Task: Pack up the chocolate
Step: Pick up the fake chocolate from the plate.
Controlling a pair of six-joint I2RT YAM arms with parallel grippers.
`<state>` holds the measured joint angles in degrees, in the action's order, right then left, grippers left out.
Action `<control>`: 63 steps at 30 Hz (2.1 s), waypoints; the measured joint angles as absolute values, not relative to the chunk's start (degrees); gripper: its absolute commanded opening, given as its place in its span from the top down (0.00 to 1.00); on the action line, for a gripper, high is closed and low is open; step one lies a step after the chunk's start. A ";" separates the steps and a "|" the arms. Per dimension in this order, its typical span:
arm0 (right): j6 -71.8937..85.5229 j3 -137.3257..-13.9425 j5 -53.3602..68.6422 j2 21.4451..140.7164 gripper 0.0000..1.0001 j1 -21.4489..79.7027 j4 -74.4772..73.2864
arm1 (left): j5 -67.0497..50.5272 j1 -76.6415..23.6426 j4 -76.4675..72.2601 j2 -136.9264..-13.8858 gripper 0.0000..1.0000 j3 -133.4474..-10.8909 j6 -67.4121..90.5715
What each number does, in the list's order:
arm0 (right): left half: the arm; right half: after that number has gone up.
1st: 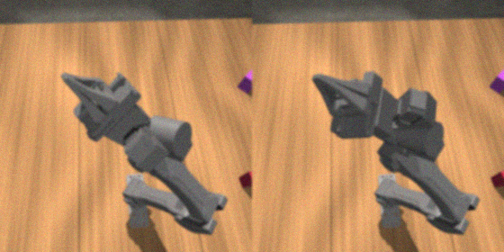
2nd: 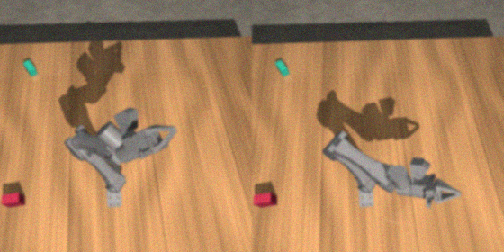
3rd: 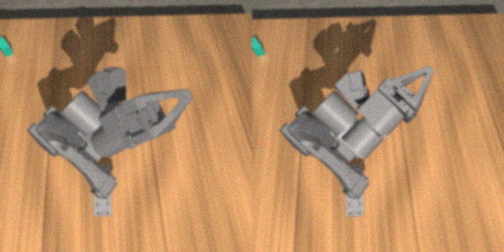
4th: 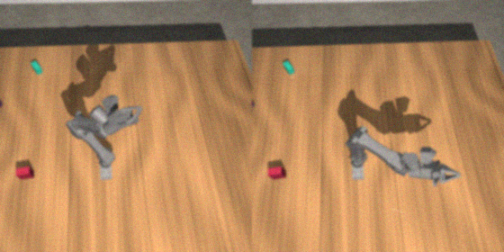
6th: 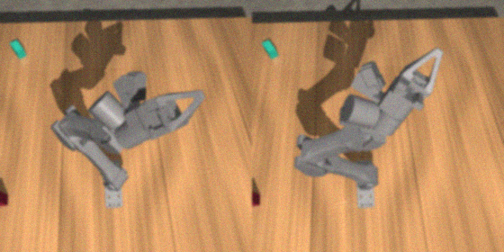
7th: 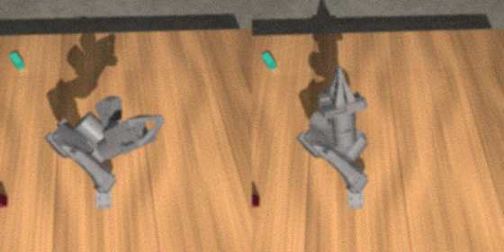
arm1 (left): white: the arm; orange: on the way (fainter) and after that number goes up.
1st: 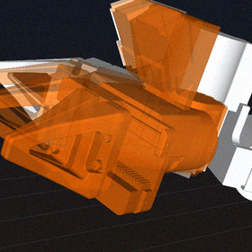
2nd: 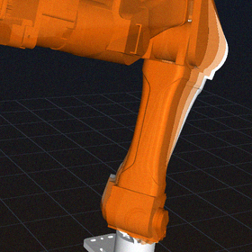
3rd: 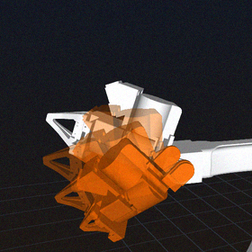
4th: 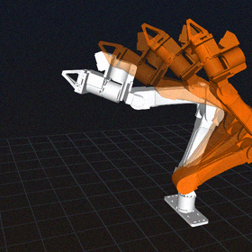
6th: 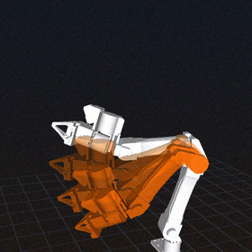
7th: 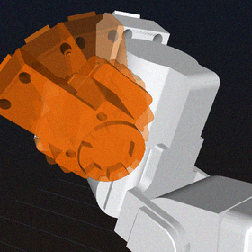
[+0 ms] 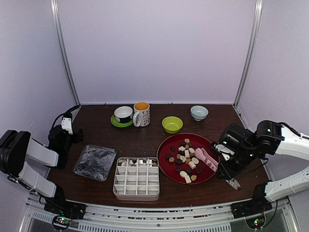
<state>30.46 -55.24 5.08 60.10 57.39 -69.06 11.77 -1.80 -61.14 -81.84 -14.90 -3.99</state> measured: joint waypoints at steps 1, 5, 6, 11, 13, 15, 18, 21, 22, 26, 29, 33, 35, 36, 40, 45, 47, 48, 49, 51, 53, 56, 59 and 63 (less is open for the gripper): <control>30.55 -55.24 5.45 60.10 0.72 57.39 -68.90 | 11.77 -1.80 -61.14 -81.84 0.02 -14.90 -3.99; 30.63 -55.13 6.50 60.10 0.71 57.39 -68.88 | 11.77 -1.80 -61.14 -81.84 0.02 -14.90 -3.99; 30.61 -55.13 6.55 60.10 0.72 57.39 -69.08 | 11.77 -1.80 -61.14 -81.84 0.02 -14.90 -3.99; 30.44 -55.13 6.55 60.10 0.71 57.39 -70.08 | 11.77 -1.80 -61.14 -81.84 0.02 -14.90 -3.99; 30.37 -55.13 6.57 60.10 0.72 57.39 -70.11 | 11.77 -1.80 -61.14 -81.84 0.02 -14.90 -3.99; 30.37 -55.13 6.63 60.10 0.72 57.36 -70.11 | 11.77 -1.80 -61.14 -81.84 0.02 -14.90 -3.99; 30.37 -55.11 6.66 60.10 0.71 57.34 -70.06 | 11.77 -1.80 -61.14 -81.84 0.02 -14.90 -3.99; 30.37 -55.02 6.66 60.10 0.72 57.34 -69.93 | 11.77 -1.80 -61.14 -81.84 0.02 -14.90 -3.99; 30.37 -54.94 6.68 60.10 0.72 57.32 -69.87 | 11.77 -1.80 -61.14 -81.84 0.02 -14.90 -3.99; 30.22 -54.78 6.70 60.10 0.72 57.34 -69.76 | 11.77 -1.80 -61.14 -81.84 0.02 -14.90 -3.99; 30.02 -54.78 6.76 60.14 0.72 57.21 -69.65 | 11.77 -1.80 -61.14 -81.84 0.02 -14.90 -3.99; 29.69 -54.78 7.51 60.75 0.71 57.06 -69.71 | 11.77 -1.80 -61.14 -81.84 0.02 -14.90 -3.99; 29.34 -54.78 7.99 61.12 0.71 57.06 -69.91 | 11.77 -1.80 -61.14 -81.84 0.02 -14.90 -3.99; 29.02 -54.78 8.19 61.23 0.71 57.06 -70.06 | 11.77 -1.80 -61.14 -81.84 0.02 -14.90 -3.99; 28.16 -54.78 9.06 61.98 0.71 57.06 -70.89 | 11.77 -1.80 -61.14 -81.84 0.02 -14.90 -3.99; 27.29 -54.35 9.15 64.84 0.69 57.06 -71.09 | 11.77 -1.80 -61.14 -81.84 0.02 -14.90 -3.99; 27.20 -53.93 9.02 65.69 0.69 56.97 -71.13 | 11.77 -1.80 -61.14 -81.84 0.02 -14.90 -3.99; 27.18 -53.84 8.91 66.04 0.69 56.88 -71.16 | 11.77 -1.80 -61.14 -81.84 0.02 -14.90 -3.99; 27.16 -53.80 8.71 66.48 0.69 56.82 -71.13 | 11.77 -1.80 -61.14 -81.84 0.02 -14.90 -3.99; 27.16 -53.69 8.12 67.20 0.69 56.75 -71.11 | 11.77 -1.80 -61.14 -81.84 0.02 -14.90 -3.99; 27.16 -53.56 7.33 67.96 0.69 56.75 -71.11 | 11.77 -1.80 -61.14 -81.84 0.02 -14.90 -3.99; 27.16 -53.30 5.89 68.88 0.68 56.73 -71.11 | 11.77 -1.80 -61.14 -81.84 0.02 -14.90 -3.99; 27.18 -53.28 4.58 69.38 0.68 56.69 -71.13 | 11.77 -1.80 -61.14 -81.84 0.02 -14.90 -3.99; 27.14 -53.28 4.05 70.98 0.66 56.49 -71.09 | 11.77 -1.80 -61.14 -81.84 0.02 -14.90 -3.99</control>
<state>27.14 -53.28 4.05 70.98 56.49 -71.09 11.77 -1.80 -61.14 -81.84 -14.90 -3.99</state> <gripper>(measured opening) 0.328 0.978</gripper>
